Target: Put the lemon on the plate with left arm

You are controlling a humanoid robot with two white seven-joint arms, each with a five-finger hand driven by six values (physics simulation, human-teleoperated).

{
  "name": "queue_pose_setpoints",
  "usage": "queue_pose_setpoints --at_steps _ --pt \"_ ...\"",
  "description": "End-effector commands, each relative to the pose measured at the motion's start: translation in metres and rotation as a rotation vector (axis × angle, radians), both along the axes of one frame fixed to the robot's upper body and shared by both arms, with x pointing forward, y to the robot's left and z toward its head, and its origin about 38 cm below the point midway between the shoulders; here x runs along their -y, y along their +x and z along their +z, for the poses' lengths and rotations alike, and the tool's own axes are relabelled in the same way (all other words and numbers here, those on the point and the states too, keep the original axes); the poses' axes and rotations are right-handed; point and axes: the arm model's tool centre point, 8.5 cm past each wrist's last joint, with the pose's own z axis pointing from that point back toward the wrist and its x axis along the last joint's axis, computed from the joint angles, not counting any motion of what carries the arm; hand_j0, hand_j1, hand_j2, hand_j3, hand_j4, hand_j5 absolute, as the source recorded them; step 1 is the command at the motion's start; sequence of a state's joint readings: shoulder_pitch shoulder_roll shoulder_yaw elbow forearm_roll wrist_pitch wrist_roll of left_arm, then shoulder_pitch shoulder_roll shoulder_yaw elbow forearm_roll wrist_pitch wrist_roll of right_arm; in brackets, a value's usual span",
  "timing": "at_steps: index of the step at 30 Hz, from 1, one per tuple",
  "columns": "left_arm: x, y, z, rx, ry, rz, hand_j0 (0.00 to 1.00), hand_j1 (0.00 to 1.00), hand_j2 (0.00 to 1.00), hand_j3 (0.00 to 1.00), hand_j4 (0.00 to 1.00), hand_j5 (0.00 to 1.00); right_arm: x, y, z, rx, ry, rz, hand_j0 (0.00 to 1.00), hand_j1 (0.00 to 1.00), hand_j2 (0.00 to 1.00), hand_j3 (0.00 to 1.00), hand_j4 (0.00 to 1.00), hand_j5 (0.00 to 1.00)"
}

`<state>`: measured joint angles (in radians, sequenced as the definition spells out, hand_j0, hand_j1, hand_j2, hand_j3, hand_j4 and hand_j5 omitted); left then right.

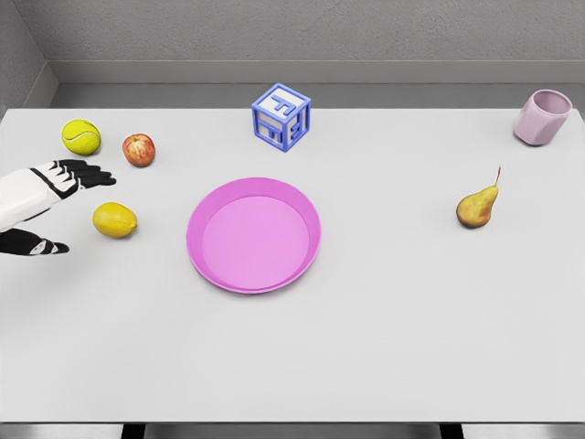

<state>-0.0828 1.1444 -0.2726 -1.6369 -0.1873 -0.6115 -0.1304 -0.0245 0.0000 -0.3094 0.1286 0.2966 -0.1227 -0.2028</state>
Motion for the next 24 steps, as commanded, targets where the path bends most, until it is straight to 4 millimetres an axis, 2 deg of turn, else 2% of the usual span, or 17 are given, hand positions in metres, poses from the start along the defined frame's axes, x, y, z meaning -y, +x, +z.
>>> queue_pose_setpoints --at_steps 1,5,9,11,13,16,19,21,24 --pt "0.000 0.000 0.001 -0.002 -0.003 0.000 1.00 1.00 1.00 1.00 1.00 1.00 0.000 0.000 0.000 0.001 -0.003 -0.001 1.00 1.00 1.00 1.00 1.00 1.00" --pt "-0.006 0.000 -0.001 -0.040 0.060 -0.001 1.00 1.00 1.00 1.00 1.00 1.00 0.000 0.000 0.000 0.000 0.000 -0.001 1.00 1.00 1.00 1.00 1.00 1.00" --pt "-0.030 0.006 -0.005 -0.082 0.118 0.063 1.00 1.00 1.00 1.00 1.00 1.00 0.000 0.000 0.000 0.000 0.000 0.000 1.00 1.00 1.00 1.00 1.00 1.00" --pt "-0.046 0.012 -0.018 -0.124 0.110 0.121 1.00 1.00 1.00 1.00 1.00 1.00 0.000 0.000 0.000 0.000 0.000 0.000 1.00 1.00 1.00 1.00 1.00 1.00" --pt "-0.034 0.012 -0.033 -0.193 0.126 0.087 1.00 1.00 1.00 1.00 1.00 1.00 0.000 0.000 0.000 0.000 0.000 0.000 1.00 1.00 1.00 1.00 1.00 1.00" --pt "-0.028 0.014 -0.039 -0.206 0.135 0.072 1.00 1.00 1.00 1.00 1.00 1.00 0.000 0.000 0.000 0.000 0.000 0.000 1.00 1.00 1.00 1.00 1.00 1.00" --pt "-0.025 0.024 -0.025 -0.163 0.151 0.066 1.00 1.00 1.00 1.00 1.00 1.00 0.000 0.000 0.000 0.000 0.000 0.000 1.00 1.00 1.00 1.00 1.00 1.00" --pt "-0.001 0.042 -0.019 -0.110 0.160 0.022 1.00 1.00 1.00 1.00 1.00 1.00 0.000 0.000 0.000 0.000 0.000 0.000 1.00 1.00 1.00 1.00 1.00 1.00" --pt "0.014 0.054 -0.026 -0.095 0.161 0.007 1.00 1.00 1.00 1.00 1.00 1.00 0.000 0.000 0.000 0.000 0.000 0.000 1.00 1.00 1.00 1.00 1.00 1.00"
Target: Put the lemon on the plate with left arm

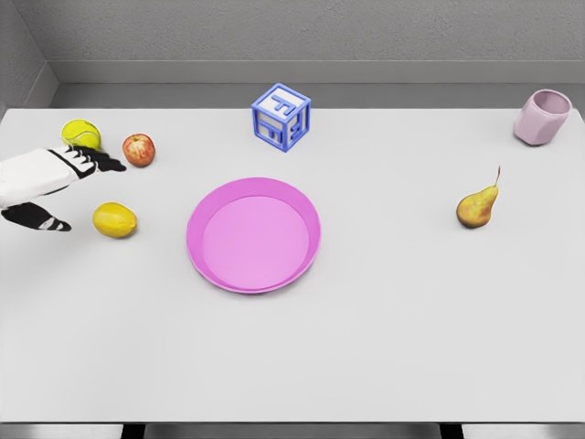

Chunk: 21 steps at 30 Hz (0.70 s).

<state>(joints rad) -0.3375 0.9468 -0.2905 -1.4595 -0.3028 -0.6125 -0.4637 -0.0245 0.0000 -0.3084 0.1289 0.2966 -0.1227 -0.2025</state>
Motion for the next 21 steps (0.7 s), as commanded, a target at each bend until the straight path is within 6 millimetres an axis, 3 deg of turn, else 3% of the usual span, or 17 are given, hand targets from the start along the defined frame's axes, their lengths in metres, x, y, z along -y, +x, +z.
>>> queue_pose_setpoints --at_steps 1,8,12,21 --pt "0.011 0.001 -0.019 -0.031 0.003 -0.014 1.00 1.00 1.00 1.00 1.00 1.00 0.000 0.000 0.000 0.000 0.000 -0.001 1.00 1.00 1.00 1.00 1.00 1.00" --pt "0.016 0.005 -0.028 -0.023 0.049 -0.014 1.00 1.00 1.00 1.00 1.00 1.00 0.000 0.000 0.000 0.000 0.000 -0.001 1.00 1.00 1.00 1.00 1.00 1.00" --pt "-0.002 0.007 -0.041 -0.063 0.057 0.044 1.00 1.00 1.00 1.00 1.00 1.00 0.000 0.000 0.000 0.000 0.000 -0.001 1.00 1.00 1.00 1.00 1.00 1.00" --pt "0.015 0.016 -0.051 -0.047 0.084 0.025 1.00 1.00 1.00 1.00 1.00 1.00 0.000 0.000 0.000 0.000 0.000 -0.001 1.00 1.00 1.00 1.00 1.00 1.00"
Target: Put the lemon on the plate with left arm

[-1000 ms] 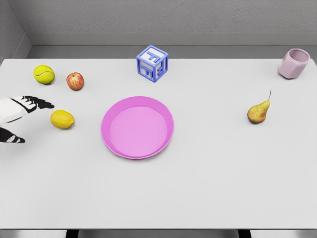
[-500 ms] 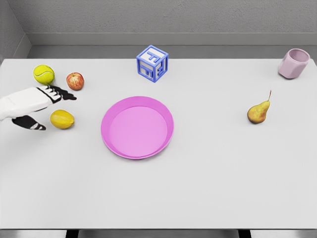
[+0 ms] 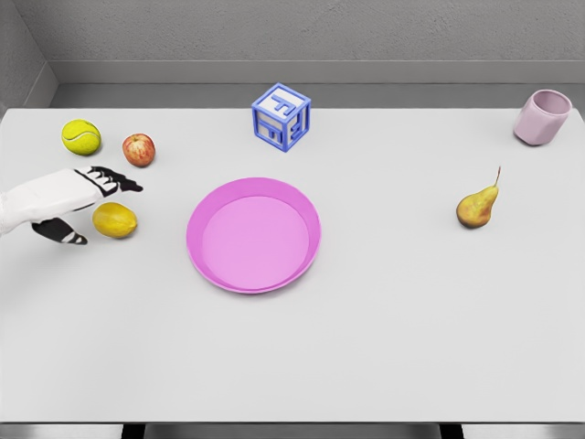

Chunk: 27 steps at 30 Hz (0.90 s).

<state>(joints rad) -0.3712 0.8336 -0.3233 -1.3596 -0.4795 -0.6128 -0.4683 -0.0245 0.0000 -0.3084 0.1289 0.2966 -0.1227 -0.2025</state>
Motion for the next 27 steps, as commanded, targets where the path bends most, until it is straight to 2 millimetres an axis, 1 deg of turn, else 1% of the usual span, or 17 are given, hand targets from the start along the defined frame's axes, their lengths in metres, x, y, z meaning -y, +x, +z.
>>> queue_pose_setpoints --at_steps 1,12,13,15,16,17,20,27 --pt "0.005 0.001 -0.006 -0.002 0.006 -0.002 1.00 1.00 1.00 1.00 1.00 1.00 0.000 0.000 0.000 0.000 0.000 0.000 1.00 1.00 1.00 1.00 1.00 1.00" --pt "0.011 0.000 -0.009 -0.014 0.011 -0.019 1.00 1.00 1.00 1.00 1.00 1.00 0.000 0.000 0.000 0.000 0.000 0.000 1.00 1.00 1.00 1.00 1.00 1.00" --pt "0.011 0.000 -0.010 -0.012 0.019 -0.019 0.96 0.96 0.96 0.96 0.96 0.96 0.000 0.000 0.000 0.000 0.000 0.000 1.00 1.00 1.00 1.00 1.00 1.00" --pt "0.010 0.000 -0.012 -0.016 0.024 -0.018 0.94 0.94 0.94 0.94 0.94 0.94 0.000 0.000 0.000 0.000 0.000 0.000 1.00 1.00 1.00 1.00 1.00 1.00" --pt "0.015 -0.002 -0.019 -0.030 0.046 -0.032 0.92 0.92 0.92 0.92 0.92 0.92 0.000 0.000 0.000 0.000 0.000 0.000 1.00 1.00 1.00 1.00 1.00 1.00" --pt "0.015 -0.002 -0.019 -0.030 0.045 -0.032 0.90 0.90 0.90 0.90 0.90 0.90 0.000 0.000 0.000 0.000 0.000 0.000 1.00 1.00 1.00 1.00 1.00 1.00" --pt "0.015 -0.001 -0.018 -0.028 0.045 -0.032 0.79 0.79 0.79 0.79 0.79 0.79 0.000 0.000 0.000 0.000 0.000 0.000 1.00 1.00 1.00 1.00 1.00 1.00" --pt "0.009 -0.002 -0.019 -0.034 0.057 -0.022 0.79 0.79 0.79 0.79 0.79 0.79 0.000 0.000 0.000 0.000 0.000 0.000 1.00 1.00 1.00 1.00 1.00 1.00"
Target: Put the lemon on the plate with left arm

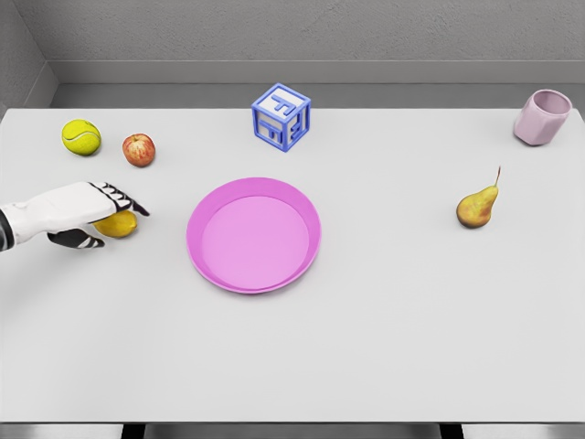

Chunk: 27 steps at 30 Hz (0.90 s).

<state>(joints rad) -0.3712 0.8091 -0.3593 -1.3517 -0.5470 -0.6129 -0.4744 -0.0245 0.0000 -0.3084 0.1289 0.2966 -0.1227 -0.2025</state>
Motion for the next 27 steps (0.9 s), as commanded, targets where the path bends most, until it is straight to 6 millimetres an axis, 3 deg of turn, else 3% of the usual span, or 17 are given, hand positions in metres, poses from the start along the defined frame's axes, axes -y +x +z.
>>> queue_pose_setpoints --at_steps 1,4,6,9,14,27 --pt "-0.0079 0.0007 -0.0030 -0.012 0.001 0.024 0.79 0.79 0.79 0.79 0.79 0.79 0.0000 0.0000 0.0000 0.000 0.000 -0.001 1.00 1.00 1.00 1.00 1.00 1.00" --pt "-0.0097 0.0009 -0.0052 -0.016 0.010 0.029 0.79 0.79 0.79 0.79 0.79 0.79 0.0000 0.0000 0.0000 0.000 0.000 -0.001 1.00 1.00 1.00 1.00 1.00 1.00" --pt "-0.0095 0.0016 -0.0051 -0.015 0.022 0.027 0.69 0.69 0.69 0.69 0.69 0.69 0.0000 0.0000 0.0000 0.000 0.000 -0.001 1.00 1.00 1.00 1.00 1.00 1.00" --pt "-0.0067 0.0020 -0.0063 -0.018 0.027 0.021 0.67 0.67 0.67 0.67 0.67 0.67 0.0000 0.0000 0.0000 0.000 0.000 -0.001 1.00 1.00 1.00 1.00 1.00 1.00" --pt "-0.0066 0.0020 -0.0061 -0.018 0.024 0.021 0.49 0.49 0.49 0.49 0.49 0.49 0.0000 0.0000 0.0000 0.000 0.000 -0.001 1.00 1.00 1.00 1.00 1.00 1.00" --pt "-0.0055 0.0037 0.0021 -0.006 -0.036 0.027 0.48 0.48 0.48 0.48 0.48 0.48 0.0000 0.0000 0.0000 0.000 0.000 -0.001 1.00 1.00 1.00 1.00 1.00 1.00"
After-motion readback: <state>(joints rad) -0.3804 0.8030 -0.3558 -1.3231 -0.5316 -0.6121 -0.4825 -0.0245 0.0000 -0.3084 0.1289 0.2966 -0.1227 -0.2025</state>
